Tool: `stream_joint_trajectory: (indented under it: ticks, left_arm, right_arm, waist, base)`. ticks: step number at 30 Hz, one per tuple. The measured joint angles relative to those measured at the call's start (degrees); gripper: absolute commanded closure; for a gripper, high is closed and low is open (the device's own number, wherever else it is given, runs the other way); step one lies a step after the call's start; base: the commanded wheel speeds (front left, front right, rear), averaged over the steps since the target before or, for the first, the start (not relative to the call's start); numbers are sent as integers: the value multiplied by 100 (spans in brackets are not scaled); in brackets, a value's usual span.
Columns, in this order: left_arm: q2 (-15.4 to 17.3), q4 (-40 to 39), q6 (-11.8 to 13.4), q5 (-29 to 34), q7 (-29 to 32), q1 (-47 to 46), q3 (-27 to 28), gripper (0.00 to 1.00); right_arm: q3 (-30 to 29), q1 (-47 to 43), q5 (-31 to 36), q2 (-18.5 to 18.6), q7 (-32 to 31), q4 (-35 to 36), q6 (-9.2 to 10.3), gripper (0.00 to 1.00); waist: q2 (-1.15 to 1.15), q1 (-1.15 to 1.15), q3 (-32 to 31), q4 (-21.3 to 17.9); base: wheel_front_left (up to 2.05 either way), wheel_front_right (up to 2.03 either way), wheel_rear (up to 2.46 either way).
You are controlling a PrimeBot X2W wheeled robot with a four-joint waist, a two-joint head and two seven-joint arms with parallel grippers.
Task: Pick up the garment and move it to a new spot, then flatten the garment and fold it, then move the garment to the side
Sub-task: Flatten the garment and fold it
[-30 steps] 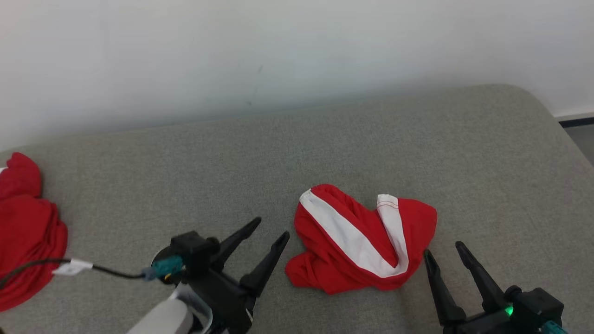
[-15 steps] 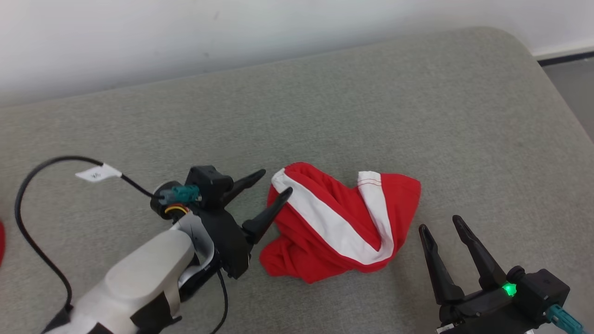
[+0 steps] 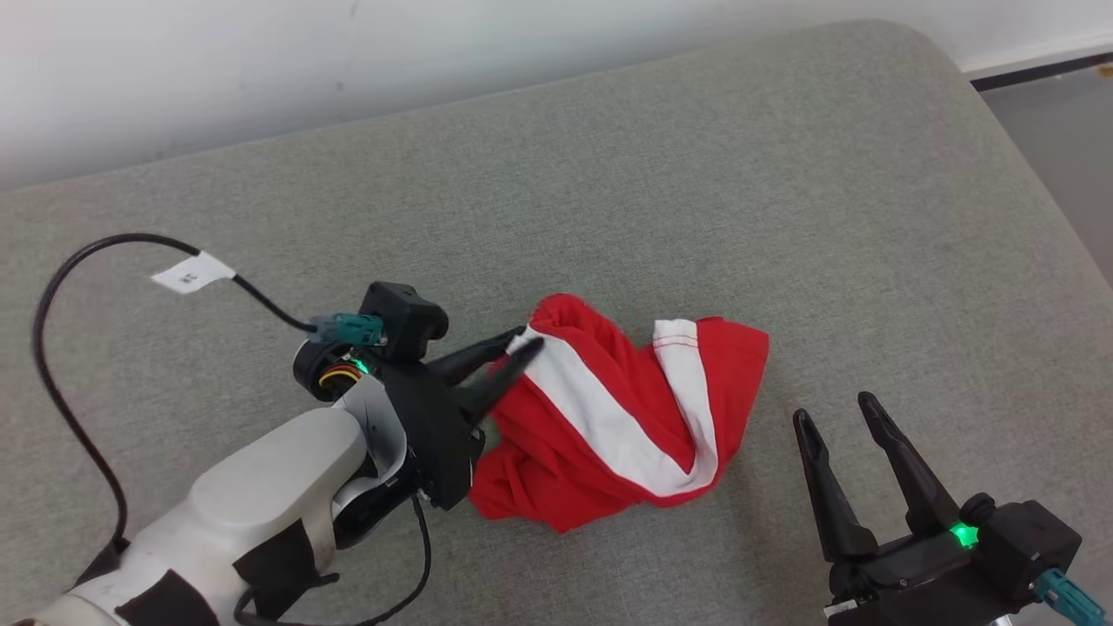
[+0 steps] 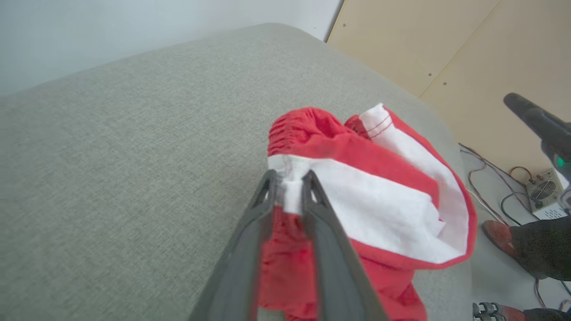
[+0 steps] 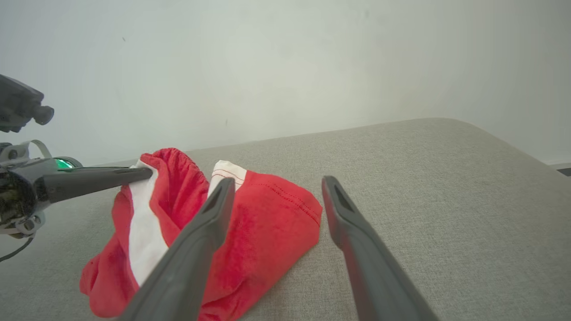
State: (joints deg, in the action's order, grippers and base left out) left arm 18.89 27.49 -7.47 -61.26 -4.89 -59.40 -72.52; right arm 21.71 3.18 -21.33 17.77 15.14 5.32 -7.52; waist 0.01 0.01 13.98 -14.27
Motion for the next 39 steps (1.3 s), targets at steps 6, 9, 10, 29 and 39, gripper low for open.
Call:
stream_joint_trajectory:
  ticks: [6,9,10,29,39]
  left_arm:
    - [349,-209,70,357,-799,199,-3,100]
    - [502,-597,438,699,-971,541,170,100]
    - [561,-772,580,791,-983,667,274,100]
    - [614,-2800,1002,2068,-1004,3496,2104,100]
    - [250,-2475,847,2215,-1004,3516,2283,100]
  right_arm:
    - [-120,-53,21,5,0,85,0,0]
    - [-158,-156,36,20,0,113,0,0]
    - [-158,-180,37,21,0,109,0,0]
    - [1446,1761,-2038,1849,-1313,-861,1,0]
    - [1522,1382,-2540,2386,-1840,-623,1,0]
  waist:
    - [0,-1,-58,179]
    - [-1,-1,-98,330]
    - [0,-1,-114,385]
    - [-1,-1,-454,1386]
    - [-1,-1,-420,1684]
  base:
    - [0,0,0]
    - [0,0,0]
    - [0,0,0]
    - [0,0,0]
    - [0,0,0]
